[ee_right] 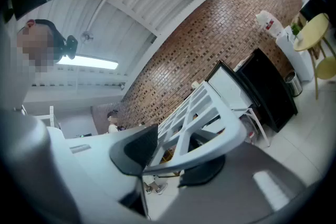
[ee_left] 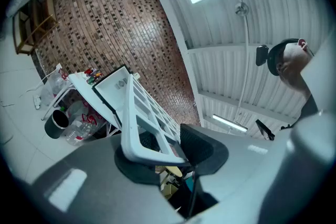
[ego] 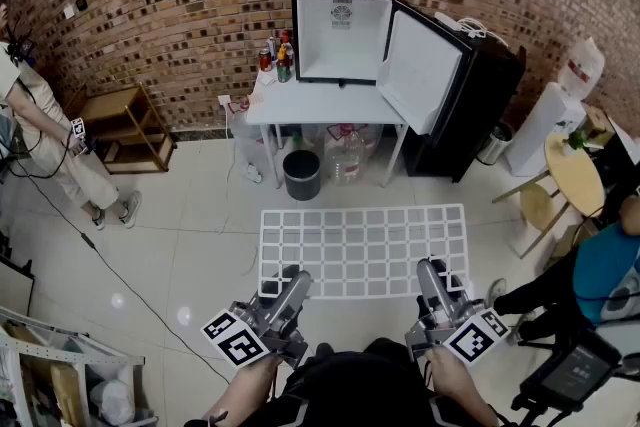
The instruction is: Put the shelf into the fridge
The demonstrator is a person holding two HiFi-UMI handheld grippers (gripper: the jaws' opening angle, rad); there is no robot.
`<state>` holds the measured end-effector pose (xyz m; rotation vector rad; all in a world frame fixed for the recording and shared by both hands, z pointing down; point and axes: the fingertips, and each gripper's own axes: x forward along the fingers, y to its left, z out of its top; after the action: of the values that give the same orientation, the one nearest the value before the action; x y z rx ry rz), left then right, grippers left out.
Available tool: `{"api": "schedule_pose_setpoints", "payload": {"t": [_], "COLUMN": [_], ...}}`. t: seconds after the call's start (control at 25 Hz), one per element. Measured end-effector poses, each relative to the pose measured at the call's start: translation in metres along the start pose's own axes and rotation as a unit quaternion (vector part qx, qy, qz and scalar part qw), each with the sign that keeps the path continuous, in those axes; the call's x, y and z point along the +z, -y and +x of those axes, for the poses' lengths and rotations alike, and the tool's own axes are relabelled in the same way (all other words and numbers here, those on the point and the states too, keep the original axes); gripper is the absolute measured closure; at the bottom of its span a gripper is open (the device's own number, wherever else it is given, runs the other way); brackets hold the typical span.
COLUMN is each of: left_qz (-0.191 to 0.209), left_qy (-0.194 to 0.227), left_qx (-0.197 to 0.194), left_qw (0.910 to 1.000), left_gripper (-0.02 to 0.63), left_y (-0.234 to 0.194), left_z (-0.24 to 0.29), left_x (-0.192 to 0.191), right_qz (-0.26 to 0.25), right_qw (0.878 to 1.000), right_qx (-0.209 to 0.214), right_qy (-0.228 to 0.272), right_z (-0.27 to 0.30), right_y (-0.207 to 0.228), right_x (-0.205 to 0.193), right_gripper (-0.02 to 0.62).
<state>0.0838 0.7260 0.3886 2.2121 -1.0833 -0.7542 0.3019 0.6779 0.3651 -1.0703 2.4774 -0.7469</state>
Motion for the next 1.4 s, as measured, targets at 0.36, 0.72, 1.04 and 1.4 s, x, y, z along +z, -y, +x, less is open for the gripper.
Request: {"api": "schedule_pose_setpoints", "payload": {"t": [0.36,0.72,1.04,1.4], "left_qz": [0.013,0.032,0.038,0.038], "left_qy": [0.017,0.016,0.015,0.008], "left_qx": [0.007,0.023,0.027,0.046], "left_qw": [0.9997,0.9991,0.9988,0.9982], "left_gripper": [0.495,0.499,0.499,0.499], "left_y": [-0.016,-0.04,-0.061,-0.084], "left_z": [0.002,0.042,0.094,0.156], "left_x": [0.022,0.048,0.061,0.063], "right_qz": [-0.002,0.01,0.014,0.028], "right_qw": [1.0,0.999,0.999,0.998], "right_qx": [0.024,0.048,0.052,0.053], "right_qy": [0.002,0.008,0.008,0.002], "right_z": [0.035,0.086,0.125,0.163], "right_y": [-0.003,0.024,0.059,0.112], "right_x": [0.0,0.015,0.041,0.068], "right_gripper": [0.469,0.466,0.466,0.466]}}
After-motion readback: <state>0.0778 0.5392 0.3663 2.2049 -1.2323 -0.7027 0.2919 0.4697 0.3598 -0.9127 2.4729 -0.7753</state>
